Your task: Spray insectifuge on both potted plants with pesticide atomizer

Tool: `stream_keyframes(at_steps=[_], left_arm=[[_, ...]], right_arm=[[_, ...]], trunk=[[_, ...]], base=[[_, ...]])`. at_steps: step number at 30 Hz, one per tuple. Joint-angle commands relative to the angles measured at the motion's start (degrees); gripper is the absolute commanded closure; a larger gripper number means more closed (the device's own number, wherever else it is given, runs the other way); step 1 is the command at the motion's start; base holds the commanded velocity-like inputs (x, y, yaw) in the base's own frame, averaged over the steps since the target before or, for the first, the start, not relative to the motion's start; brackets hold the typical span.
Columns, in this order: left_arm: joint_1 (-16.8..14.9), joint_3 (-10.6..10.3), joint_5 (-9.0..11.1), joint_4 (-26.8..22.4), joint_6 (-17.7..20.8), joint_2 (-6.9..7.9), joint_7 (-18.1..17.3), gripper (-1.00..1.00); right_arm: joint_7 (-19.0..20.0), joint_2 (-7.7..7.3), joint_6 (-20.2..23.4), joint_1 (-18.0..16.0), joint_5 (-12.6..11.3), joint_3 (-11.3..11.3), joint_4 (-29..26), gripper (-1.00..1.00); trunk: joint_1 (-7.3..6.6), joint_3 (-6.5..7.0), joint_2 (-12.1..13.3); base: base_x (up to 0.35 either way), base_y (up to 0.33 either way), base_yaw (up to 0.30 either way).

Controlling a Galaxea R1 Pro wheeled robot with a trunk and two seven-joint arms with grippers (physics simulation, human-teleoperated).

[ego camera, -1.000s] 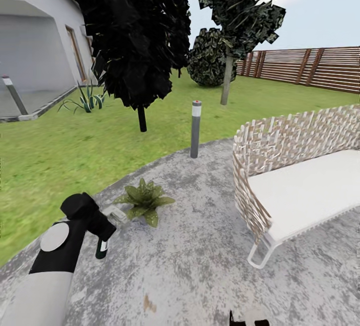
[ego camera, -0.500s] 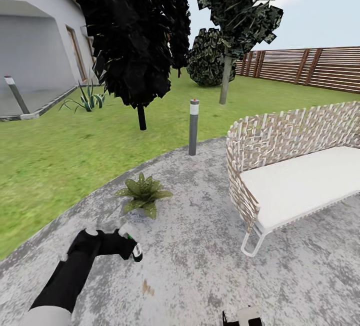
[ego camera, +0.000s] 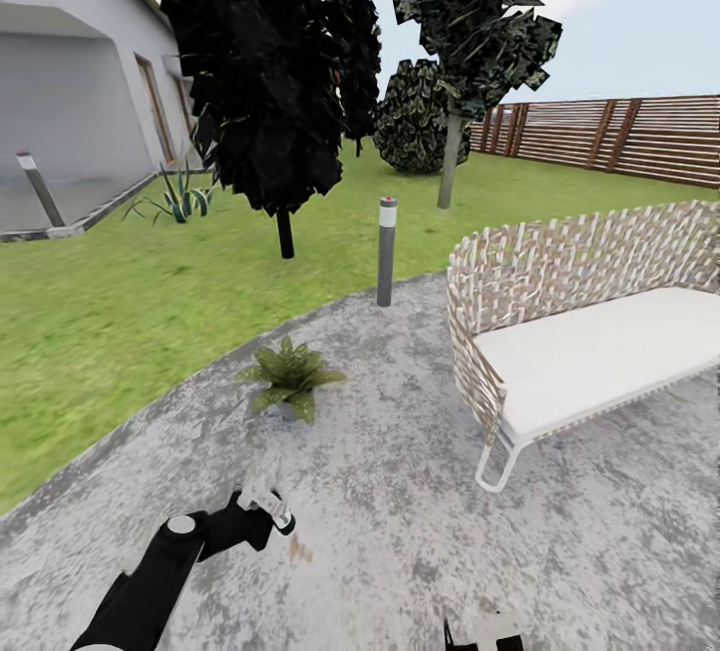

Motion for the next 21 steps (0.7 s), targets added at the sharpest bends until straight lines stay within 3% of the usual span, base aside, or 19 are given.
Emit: stream_keyframes(at_steps=[1, 4, 15, 18, 19, 21], left_arm=[[0.09, 0.15, -0.13, 0.02, -0.6, -0.19, -0.23, 1.0], [0.2, 0.27, -0.08, 0.94, -2.98, -0.28, -0.1, 1.0], [0.22, 0.39, 0.02, 1.17, -3.29, -0.37, -0.09, 1.0], [0.21, 0.4, -0.03, 1.27, -3.37, -0.39, -0.11, 1.0], [0.21, 0.3, -0.03, 2.83, -3.43, -0.42, -0.09, 1.0], [0.21, 0.34, -0.06, 3.38, -3.46, -0.36, -0.08, 1.0]], right_arm=[[-0.5, 0.01, -0.07, -0.04, -0.05, 0.48, 0.04, -1.0], [-0.55, 0.01, -0.07, -0.04, -0.05, 0.48, 0.02, -1.0], [-0.49, 0.01, -0.07, -0.04, -0.05, 0.48, 0.1, -1.0], [-0.67, -0.02, 0.01, -0.08, -0.16, 0.26, -0.68, -1.0], [-0.54, -0.13, 0.17, -0.12, 0.77, 0.32, -4.41, -1.0], [-0.2, -0.26, 1.27, -0.12, 6.1, 0.34, -9.7, -1.0]], trunk=[[-0.05, 0.04, -0.02], [-0.05, 0.3, -0.02], [-0.05, 0.87, -0.02], [-0.05, 0.87, -0.02], [-0.05, 0.87, -0.02], [-0.05, 0.87, -0.02]], base=[[-0.335, 0.051, 0.0], [-0.335, 0.114, 0.005], [-0.327, 0.156, 0.095], [-0.057, 0.062, 0.0], [-0.003, 0.003, 0.0], [-0.001, 0.001, 0.0]])
